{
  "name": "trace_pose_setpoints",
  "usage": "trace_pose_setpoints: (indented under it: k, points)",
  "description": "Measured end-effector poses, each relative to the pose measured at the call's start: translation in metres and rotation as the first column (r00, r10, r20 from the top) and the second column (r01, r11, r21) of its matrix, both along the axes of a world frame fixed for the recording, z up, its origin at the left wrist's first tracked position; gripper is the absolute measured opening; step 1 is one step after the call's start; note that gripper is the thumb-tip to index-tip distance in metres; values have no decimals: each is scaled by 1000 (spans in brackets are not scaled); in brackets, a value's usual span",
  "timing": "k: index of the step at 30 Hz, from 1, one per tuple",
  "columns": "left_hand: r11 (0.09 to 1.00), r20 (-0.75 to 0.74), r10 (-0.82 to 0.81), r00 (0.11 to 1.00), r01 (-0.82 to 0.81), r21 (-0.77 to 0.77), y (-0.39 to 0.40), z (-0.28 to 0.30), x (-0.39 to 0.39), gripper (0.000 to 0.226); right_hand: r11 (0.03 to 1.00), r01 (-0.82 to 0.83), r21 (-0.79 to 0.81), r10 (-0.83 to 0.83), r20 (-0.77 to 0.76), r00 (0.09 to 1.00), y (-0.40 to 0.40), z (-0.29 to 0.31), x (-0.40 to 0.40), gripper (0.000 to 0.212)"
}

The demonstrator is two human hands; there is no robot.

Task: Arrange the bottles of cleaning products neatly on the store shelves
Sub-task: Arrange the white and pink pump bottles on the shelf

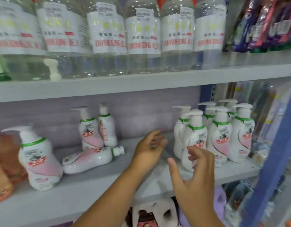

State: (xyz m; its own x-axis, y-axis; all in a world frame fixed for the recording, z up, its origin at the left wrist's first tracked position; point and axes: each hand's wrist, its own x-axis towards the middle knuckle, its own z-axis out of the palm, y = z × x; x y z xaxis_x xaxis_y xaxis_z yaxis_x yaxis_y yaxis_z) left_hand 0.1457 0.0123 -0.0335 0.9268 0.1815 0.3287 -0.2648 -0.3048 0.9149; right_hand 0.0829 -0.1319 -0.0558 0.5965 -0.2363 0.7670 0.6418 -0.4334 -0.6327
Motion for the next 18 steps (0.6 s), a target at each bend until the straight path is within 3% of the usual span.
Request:
trace_pose_setpoints:
  k: [3,6,8,10,12,14,15,16,18]
  points:
    - [930,119,206,971,-232,285,66,3,-42,35,958,-282,-47,273,-147,951,40,17,0,33]
    - [795,128,409,904,-421,436,145,11,-83,37,901,-434,-15,396,-382,835,91,34,30,25]
    - [675,-45,482,875,-339,655,178,21,-96,39,873,-487,-5,424,-483,766,126,49,62,28]
    - [556,-205,509,836,-138,819,186,28,-100,40,814,-579,49,483,-609,629,160,61,93,35]
    - [478,-258,527,810,-32,878,181,33,-99,42,744,-655,133,558,-662,500,186,62,115,43]
    - [396,-240,561,792,-3,918,173,37,-98,48,710,-693,125,563,-692,452,204,52,127,50]
    - [383,-233,568,789,-2,924,169,39,-99,51,704,-700,123,557,-707,436,211,48,128,51]
    - [427,-263,562,784,-2,904,168,40,-100,53,705,-698,126,553,-713,430,215,47,123,50]
    - [589,-373,509,776,2,808,165,40,-107,59,728,-672,139,553,-698,455,214,47,115,38]
